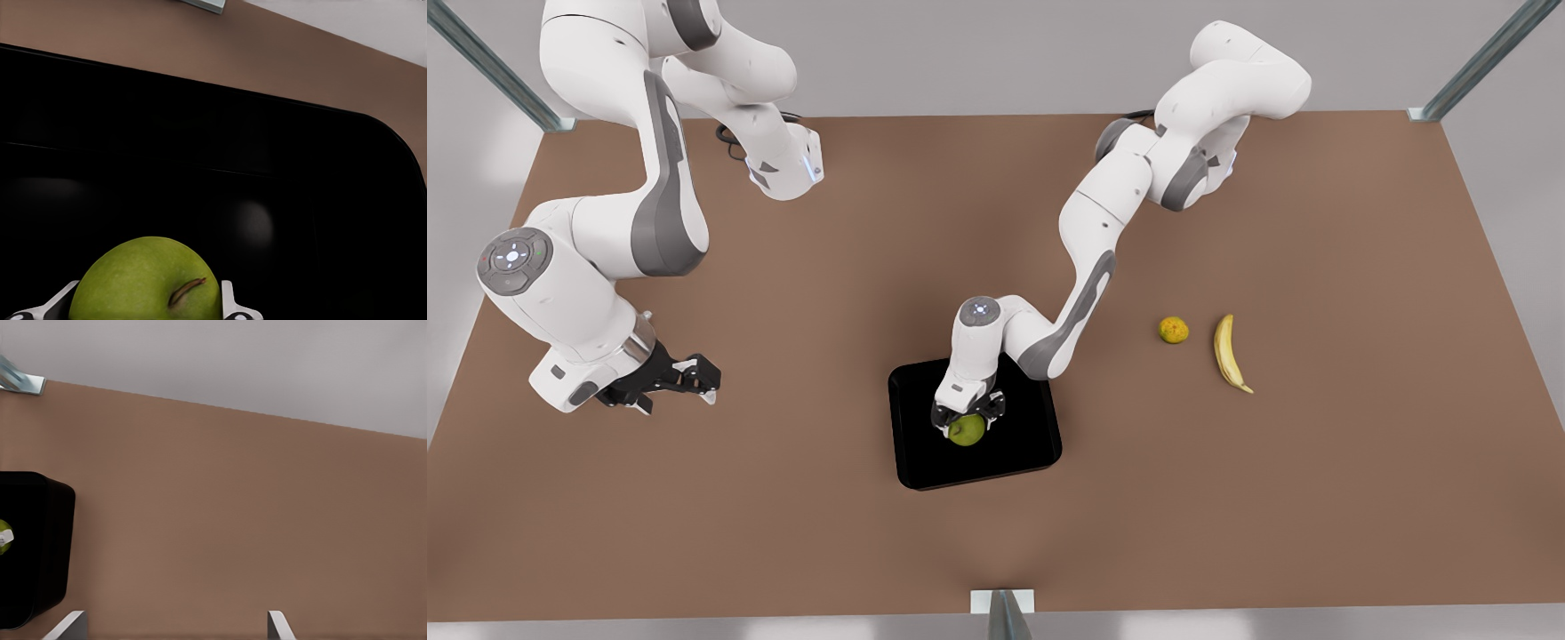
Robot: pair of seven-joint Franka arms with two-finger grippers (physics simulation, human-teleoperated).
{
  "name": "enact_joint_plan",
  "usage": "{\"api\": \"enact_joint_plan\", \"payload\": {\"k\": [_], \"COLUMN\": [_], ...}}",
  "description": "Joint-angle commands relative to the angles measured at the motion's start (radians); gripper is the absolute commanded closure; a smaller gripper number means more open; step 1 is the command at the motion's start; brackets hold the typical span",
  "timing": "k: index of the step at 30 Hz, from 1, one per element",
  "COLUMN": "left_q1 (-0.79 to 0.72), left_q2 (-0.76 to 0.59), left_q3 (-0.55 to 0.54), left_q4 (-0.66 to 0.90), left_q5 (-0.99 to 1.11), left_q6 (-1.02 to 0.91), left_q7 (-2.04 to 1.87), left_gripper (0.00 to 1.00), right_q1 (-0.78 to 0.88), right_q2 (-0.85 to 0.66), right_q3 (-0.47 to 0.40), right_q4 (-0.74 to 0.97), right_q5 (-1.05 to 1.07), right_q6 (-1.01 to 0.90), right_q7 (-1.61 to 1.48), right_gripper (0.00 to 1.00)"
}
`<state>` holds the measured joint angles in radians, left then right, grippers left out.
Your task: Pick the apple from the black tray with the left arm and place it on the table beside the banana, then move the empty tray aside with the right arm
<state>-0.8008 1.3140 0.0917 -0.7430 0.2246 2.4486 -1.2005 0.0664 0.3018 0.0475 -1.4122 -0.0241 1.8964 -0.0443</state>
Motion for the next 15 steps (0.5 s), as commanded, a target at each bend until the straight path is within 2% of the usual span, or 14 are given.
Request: {"api": "enact_joint_plan", "payload": {"k": [1,5,11,13,15], "left_q1": [0.000,0.000,0.018,0.032,0.061], "left_q2": [-0.002,-0.018,-0.153,-0.245,-0.355], "left_q3": [0.000,-0.001,-0.049,-0.049,-0.049], "left_q4": [0.001,-0.001,-0.015,-0.047,-0.162], "left_q5": [0.001,0.001,-0.053,-0.125,-0.149], "left_q6": [0.015,-0.008,-0.246,-0.407,-0.444], "left_q7": [-0.077,-0.044,0.088,0.188,0.217], "left_gripper": [0.13,0.14,0.11,0.11,0.11], "right_q1": [0.000,0.001,0.009,0.038,0.095], "right_q2": [-0.001,-0.001,-0.004,-0.006,-0.006], "right_q3": [0.000,0.000,0.012,0.015,0.017], "right_q4": [0.001,0.001,0.002,0.036,0.085], "right_q5": [0.001,0.001,-0.008,-0.007,-0.007], "right_q6": [0.000,0.000,-0.028,-0.091,-0.191], "right_q7": [-0.002,-0.002,0.001,0.001,0.003], "right_gripper": [0.00,0.00,0.00,0.00,0.00]}}
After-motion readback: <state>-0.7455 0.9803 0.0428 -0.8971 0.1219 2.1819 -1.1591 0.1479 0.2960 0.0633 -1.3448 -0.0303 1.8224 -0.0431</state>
